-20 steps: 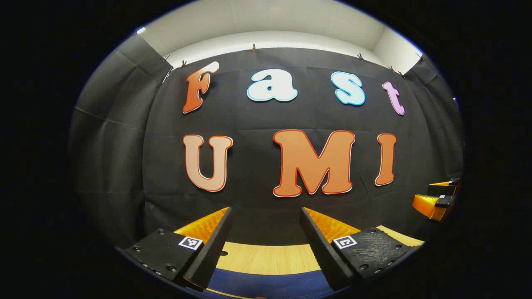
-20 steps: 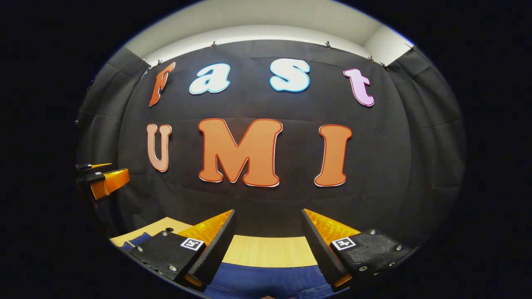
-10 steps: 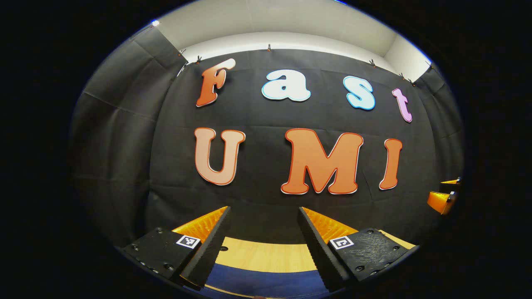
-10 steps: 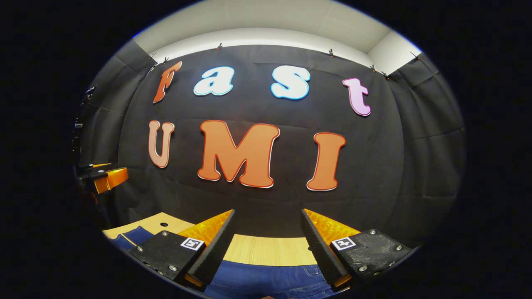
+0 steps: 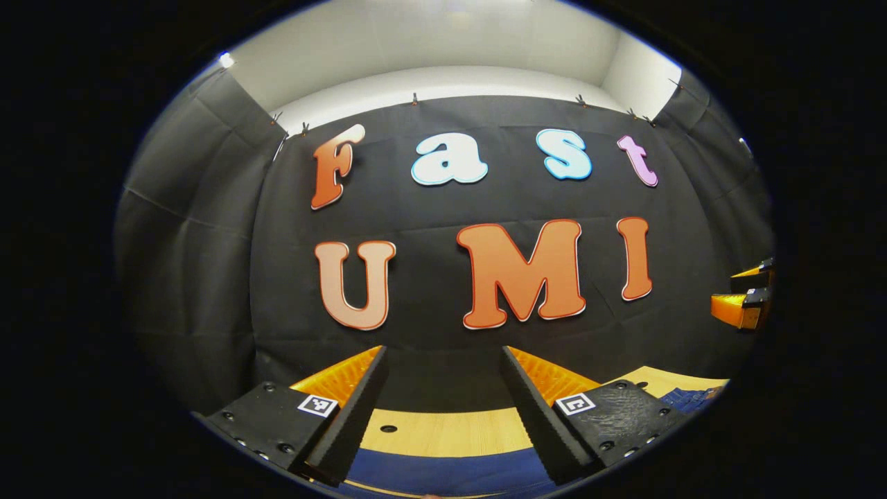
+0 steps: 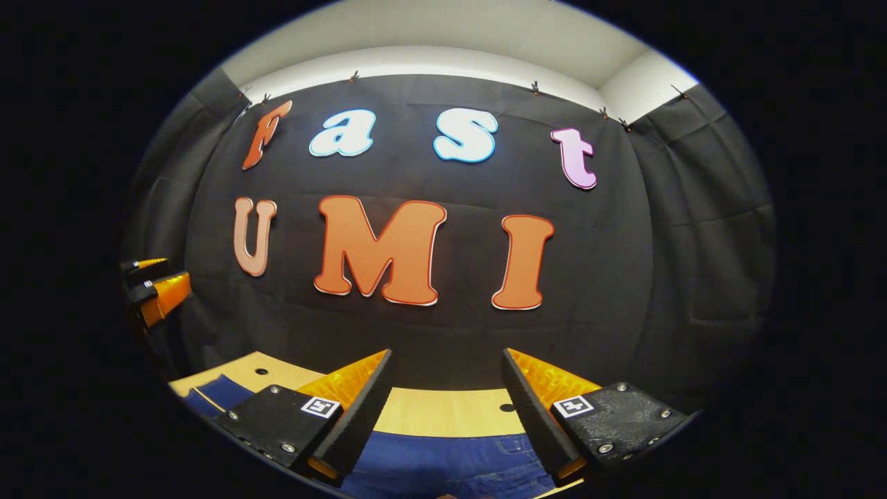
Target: Grasp the waist and the cuffs of the jeans and fold them to make the two legs overlap; first hold the waist and fold one-third of the jeans toward the cuffs, then hold the cuffs and fold the remaining one-third in the same direction to finish folding.
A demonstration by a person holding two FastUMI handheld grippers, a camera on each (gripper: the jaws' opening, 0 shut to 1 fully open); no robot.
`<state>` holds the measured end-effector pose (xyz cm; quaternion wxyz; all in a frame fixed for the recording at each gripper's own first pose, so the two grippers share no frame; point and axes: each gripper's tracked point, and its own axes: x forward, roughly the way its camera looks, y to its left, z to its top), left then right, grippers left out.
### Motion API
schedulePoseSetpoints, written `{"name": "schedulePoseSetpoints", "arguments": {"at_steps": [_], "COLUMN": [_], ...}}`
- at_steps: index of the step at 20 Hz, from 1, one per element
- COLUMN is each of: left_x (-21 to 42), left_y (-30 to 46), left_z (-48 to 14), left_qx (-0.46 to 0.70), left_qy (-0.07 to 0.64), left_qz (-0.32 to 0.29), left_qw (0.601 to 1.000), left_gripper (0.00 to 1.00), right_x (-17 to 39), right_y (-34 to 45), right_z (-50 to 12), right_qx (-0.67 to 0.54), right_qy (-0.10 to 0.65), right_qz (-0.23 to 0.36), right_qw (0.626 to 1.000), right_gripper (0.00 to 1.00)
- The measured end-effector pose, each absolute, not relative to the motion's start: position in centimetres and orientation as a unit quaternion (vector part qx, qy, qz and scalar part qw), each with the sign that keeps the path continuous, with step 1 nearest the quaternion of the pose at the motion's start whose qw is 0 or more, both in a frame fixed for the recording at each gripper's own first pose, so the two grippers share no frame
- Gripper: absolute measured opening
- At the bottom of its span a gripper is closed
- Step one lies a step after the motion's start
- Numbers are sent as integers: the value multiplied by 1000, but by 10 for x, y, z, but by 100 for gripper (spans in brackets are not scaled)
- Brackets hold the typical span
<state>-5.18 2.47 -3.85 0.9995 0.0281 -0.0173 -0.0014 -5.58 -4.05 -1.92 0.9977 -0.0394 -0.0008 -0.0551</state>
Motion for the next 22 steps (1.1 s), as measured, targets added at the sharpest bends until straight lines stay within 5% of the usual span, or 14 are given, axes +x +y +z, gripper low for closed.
{"name": "schedulePoseSetpoints", "arguments": {"at_steps": [11, 22], "left_x": [-73, -154], "left_y": [117, 192], "left_z": [-155, -282], "left_qx": [-52, -202], "left_qy": [168, 357], "left_qz": [84, 225], "left_qw": [981, 884], "left_gripper": [99, 98], "right_x": [-72, -85], "right_y": [-135, -188], "right_z": [-113, -208], "right_qx": [-11, 96], "right_qy": [141, 299], "right_qz": [-111, -87], "right_qw": [984, 945], "right_gripper": [96, 96]}}
